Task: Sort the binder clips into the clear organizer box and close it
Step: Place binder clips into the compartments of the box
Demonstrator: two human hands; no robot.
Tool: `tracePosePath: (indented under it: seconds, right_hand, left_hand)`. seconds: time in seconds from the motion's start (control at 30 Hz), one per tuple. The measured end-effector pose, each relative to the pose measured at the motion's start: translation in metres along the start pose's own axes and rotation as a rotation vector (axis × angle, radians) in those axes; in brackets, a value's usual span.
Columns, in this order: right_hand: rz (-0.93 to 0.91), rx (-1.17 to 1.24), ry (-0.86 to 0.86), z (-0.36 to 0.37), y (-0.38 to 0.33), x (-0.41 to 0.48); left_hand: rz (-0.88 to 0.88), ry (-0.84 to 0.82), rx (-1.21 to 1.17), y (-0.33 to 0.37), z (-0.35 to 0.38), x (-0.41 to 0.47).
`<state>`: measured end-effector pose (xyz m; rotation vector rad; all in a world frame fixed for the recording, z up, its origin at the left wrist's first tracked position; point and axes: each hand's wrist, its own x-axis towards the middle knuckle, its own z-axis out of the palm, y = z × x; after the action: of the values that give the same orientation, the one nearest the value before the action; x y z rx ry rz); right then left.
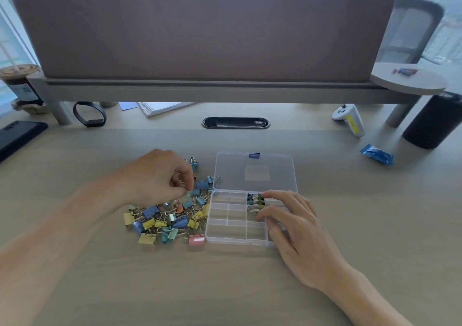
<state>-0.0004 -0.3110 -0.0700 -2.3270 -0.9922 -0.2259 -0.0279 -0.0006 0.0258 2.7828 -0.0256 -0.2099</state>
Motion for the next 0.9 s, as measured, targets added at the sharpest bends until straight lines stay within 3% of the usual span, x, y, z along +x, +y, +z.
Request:
tracePosePath:
  seconds: [0.1, 0.2, 0.33, 0.53, 0.7, 0.9]
  right_hand:
    - [0.0, -0.009, -0.001, 0.0, 0.0, 0.0]
    - [-0.001, -0.003, 0.001, 0.0, 0.0, 0.0]
    - [0.0, -0.007, -0.012, -0.002, -0.001, 0.0]
    - [-0.007, 0.004, -0.011, -0.002, -0.001, 0.001]
    - [-0.019, 0.025, 0.004, -0.003, -0.001, 0.001]
    - [-0.051, 0.053, 0.02, -0.004, -0.002, 0.0]
  left_hand:
    - [0.01, 0.087, -0.254, 0.014, -0.004, 0.0]
    - [0.035, 0.012, -0.461, 0.037, 0.002, 0.002]
    - [0.053, -0.086, -0.516, 0.066, 0.027, 0.007]
    - [0.076, -0.042, -0.574, 0.083, 0.048, 0.007]
    - [0.165, 0.086, -0.398, 0.08, 0.054, 0.007]
    - [0.224, 0.09, -0.234, 0.079, 0.059, 0.01]
